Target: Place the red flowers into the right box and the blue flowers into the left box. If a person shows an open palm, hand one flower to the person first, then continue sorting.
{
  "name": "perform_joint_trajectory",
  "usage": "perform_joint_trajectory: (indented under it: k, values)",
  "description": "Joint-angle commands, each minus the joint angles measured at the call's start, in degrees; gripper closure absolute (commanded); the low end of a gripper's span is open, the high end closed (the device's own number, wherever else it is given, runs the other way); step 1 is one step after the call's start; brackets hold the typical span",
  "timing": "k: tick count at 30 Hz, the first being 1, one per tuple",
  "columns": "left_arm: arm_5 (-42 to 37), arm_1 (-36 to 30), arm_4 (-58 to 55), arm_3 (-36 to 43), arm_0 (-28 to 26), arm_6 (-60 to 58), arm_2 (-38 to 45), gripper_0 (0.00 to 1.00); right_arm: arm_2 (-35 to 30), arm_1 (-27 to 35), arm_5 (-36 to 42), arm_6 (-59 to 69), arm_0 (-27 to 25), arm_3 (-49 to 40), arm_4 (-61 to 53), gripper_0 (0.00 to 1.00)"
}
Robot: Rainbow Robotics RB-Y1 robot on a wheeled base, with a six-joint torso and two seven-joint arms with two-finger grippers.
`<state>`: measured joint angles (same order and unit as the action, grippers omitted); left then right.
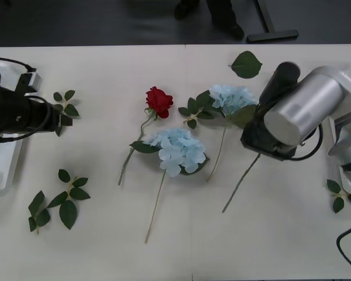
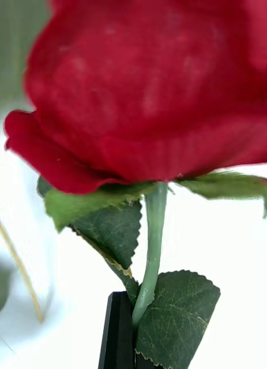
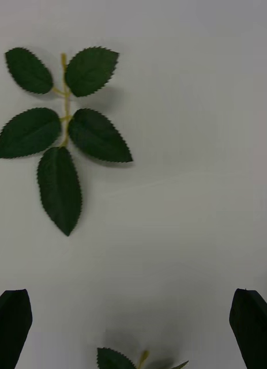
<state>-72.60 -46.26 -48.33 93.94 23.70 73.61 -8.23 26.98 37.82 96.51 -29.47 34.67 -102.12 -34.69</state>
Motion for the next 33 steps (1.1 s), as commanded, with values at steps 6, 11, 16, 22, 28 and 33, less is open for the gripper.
perform_joint_trajectory:
  k: [6, 11, 16, 22, 28, 33]
  values:
    - [1.0, 9.8, 9.7, 1.3, 9.9, -3.7, -10.7, 0.00, -9.5, 14.0, 0.4, -38.2, 7.9, 8.7, 5.2, 1.00]
    - [1.0, 14.9, 17.1, 1.2, 12.0, -3.9, -15.6, 0.00, -11.7, 17.2, -7.6, -52.0, 9.5, 21.4, 7.6, 1.00]
    - [1.1, 19.1, 24.2, 0.3, 13.3, -4.3, -20.2, 0.00, -11.9, 16.8, -21.2, -62.7, 10.9, 35.3, 13.6, 1.00]
    - [7.3, 21.7, 28.6, -4.0, 14.8, -4.1, -24.1, 0.00, -11.9, 13.4, -31.9, -66.2, 11.5, 46.7, 16.0, 1.00]
    - [16.4, 22.6, 33.5, -9.4, 14.9, -3.8, -26.8, 0.00, -11.8, 11.7, -34.2, -66.1, 11.5, 52.3, 16.9, 1.00]
    - [21.7, 23.2, 34.7, -14.1, 15.5, -3.4, -28.5, 0.00, -10.0, 10.8, -35.6, -66.1, 11.4, 55.0, 17.5, 1.00]
